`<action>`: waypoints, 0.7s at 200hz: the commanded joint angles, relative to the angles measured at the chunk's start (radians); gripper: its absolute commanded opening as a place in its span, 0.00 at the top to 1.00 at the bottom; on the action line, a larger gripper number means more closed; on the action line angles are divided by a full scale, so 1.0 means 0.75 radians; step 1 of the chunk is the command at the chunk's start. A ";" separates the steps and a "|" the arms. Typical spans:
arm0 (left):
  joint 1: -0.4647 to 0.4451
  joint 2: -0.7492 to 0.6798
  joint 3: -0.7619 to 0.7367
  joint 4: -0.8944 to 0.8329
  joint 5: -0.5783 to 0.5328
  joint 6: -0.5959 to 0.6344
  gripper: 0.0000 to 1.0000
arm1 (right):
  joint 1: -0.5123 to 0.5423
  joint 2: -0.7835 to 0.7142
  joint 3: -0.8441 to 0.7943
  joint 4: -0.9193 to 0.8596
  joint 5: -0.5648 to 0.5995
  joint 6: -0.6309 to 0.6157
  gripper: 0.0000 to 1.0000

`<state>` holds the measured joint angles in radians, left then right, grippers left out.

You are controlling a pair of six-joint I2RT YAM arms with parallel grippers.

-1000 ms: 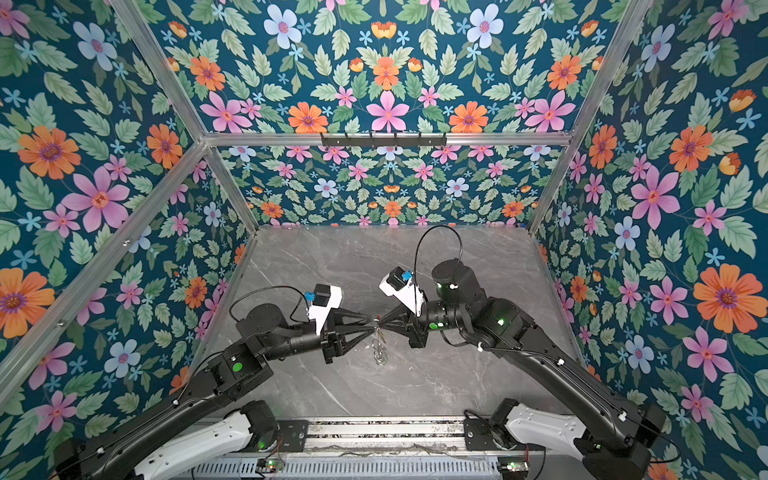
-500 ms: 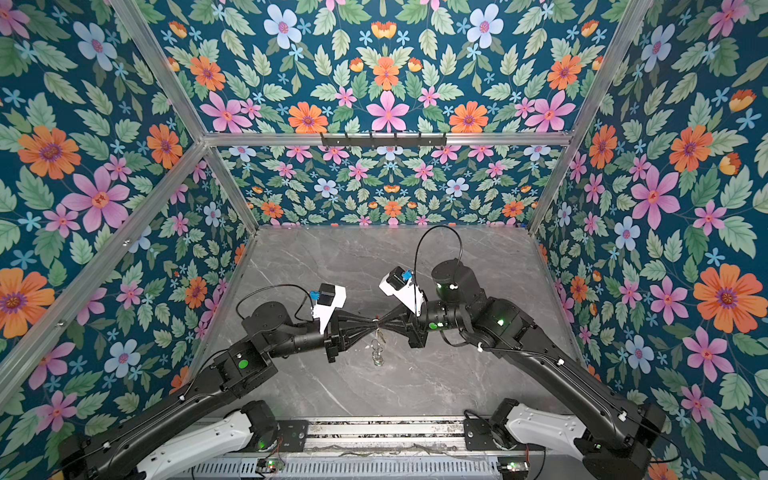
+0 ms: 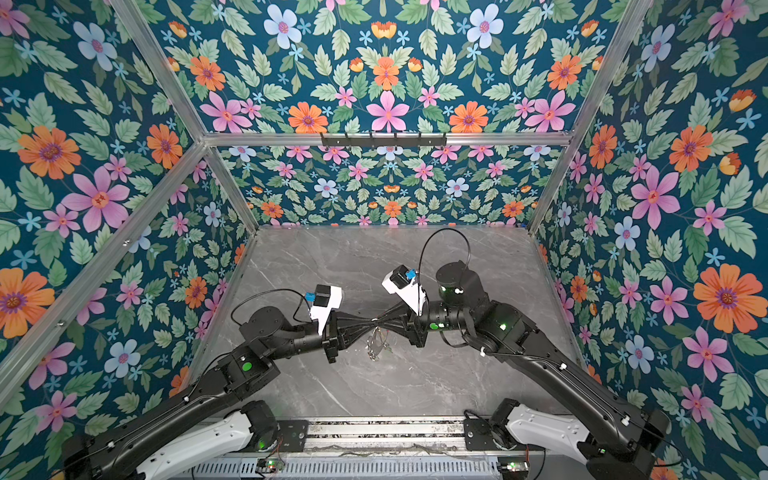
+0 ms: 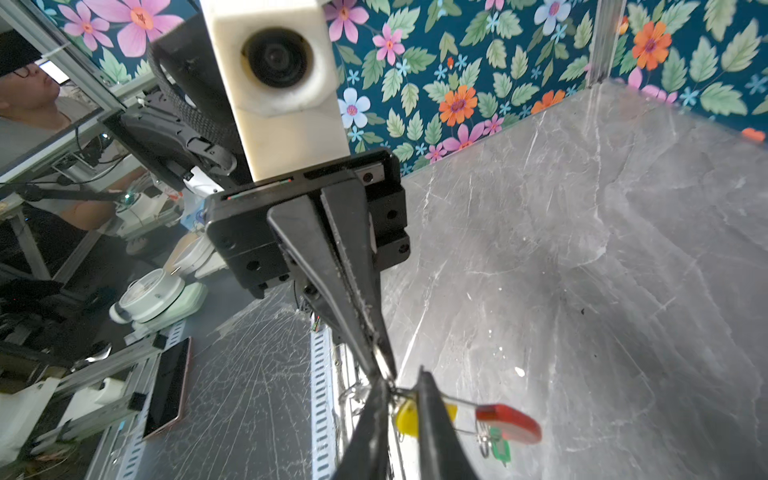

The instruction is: Remove the keys from the keyring

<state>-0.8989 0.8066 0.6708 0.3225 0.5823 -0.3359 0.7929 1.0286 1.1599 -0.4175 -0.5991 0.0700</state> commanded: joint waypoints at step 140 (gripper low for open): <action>0.000 -0.020 -0.113 0.514 0.000 -0.152 1.00 | 0.032 -0.178 -0.461 1.134 -0.052 0.640 0.62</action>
<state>-0.8993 0.7967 0.5896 0.6342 0.5983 -0.4397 0.8032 0.8948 0.8127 0.3466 -0.5858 0.5217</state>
